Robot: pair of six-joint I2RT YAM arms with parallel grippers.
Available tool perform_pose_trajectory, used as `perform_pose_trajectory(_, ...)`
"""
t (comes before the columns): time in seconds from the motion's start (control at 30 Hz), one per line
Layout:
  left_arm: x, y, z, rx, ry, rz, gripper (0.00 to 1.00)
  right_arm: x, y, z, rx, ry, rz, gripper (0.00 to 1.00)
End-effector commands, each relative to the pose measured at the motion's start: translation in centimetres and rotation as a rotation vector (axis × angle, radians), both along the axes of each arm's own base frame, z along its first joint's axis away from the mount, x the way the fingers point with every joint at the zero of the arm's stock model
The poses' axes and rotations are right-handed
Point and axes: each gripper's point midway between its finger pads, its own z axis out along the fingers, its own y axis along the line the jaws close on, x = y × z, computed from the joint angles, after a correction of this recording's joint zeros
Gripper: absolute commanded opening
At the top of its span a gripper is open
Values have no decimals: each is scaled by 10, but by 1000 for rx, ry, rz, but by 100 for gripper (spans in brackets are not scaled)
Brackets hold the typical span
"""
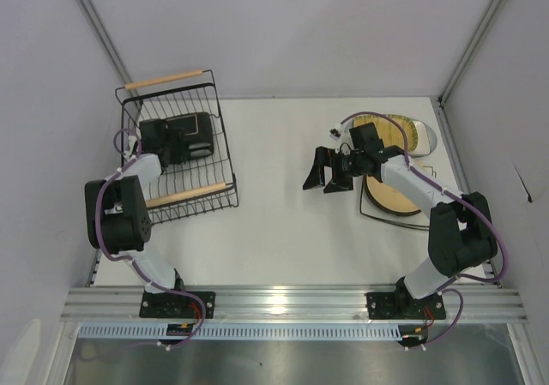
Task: Unload the plates from the dish rack
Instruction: Grab a plate with the left arm
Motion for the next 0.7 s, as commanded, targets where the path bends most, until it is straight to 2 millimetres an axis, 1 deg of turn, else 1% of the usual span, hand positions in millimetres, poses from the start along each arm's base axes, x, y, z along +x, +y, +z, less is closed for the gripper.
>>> perform_pose_trajectory(0.0, 26, 9, 58, 31, -183, 15, 66, 4, 5, 11, 23, -40, 13, 100)
perform_pose_trajectory(0.07, 27, 9, 55, 31, -201, 16, 65, 4, 5, 11, 22, -37, 13, 100)
perform_pose_trajectory(0.1, 27, 14, 56, 45, -212, 41, 65, 4, 5, 10, 20, -36, 12, 100)
perform_pose_trajectory(0.2, 27, 17, 63, 67, -283, 58, 60, 4, 4, 10, 17, -36, 11, 100)
perform_pose_trajectory(0.3, 30, 22, 76, 90, -363, 76, 56, 5, 4, 10, 16, -34, 10, 100)
perform_pose_trajectory(0.33, 29, 22, 74, 93, -372, 79, 56, 4, 4, 10, 15, -35, 10, 100)
perform_pose_trajectory(0.37, 31, 24, 81, 99, -414, 86, 55, 5, 4, 10, 13, -33, 10, 100)
perform_pose_trajectory(0.4, 32, 23, 83, 100, -429, 85, 54, 5, 4, 11, 14, -37, 10, 100)
perform_pose_trajectory(0.43, 31, 24, 79, 100, -433, 88, 54, 5, 3, 10, 11, -32, 8, 100)
perform_pose_trajectory(0.47, 33, 24, 91, 103, -493, 90, 54, 4, 4, 10, 9, -32, 9, 100)
perform_pose_trajectory(0.57, 30, 24, 94, 104, -552, 94, 52, 4, 3, 9, 2, -30, 8, 100)
perform_pose_trajectory(0.6, 31, 24, 107, 111, -620, 94, 52, 3, 3, 9, -1, -30, 8, 100)
perform_pose_trajectory(0.63, 29, 23, 106, 118, -635, 90, 52, 3, 2, 8, -4, -28, 8, 99)
perform_pose_trajectory(0.67, 29, 20, 109, 119, -653, 84, 52, 3, 2, 8, -5, -26, 7, 100)
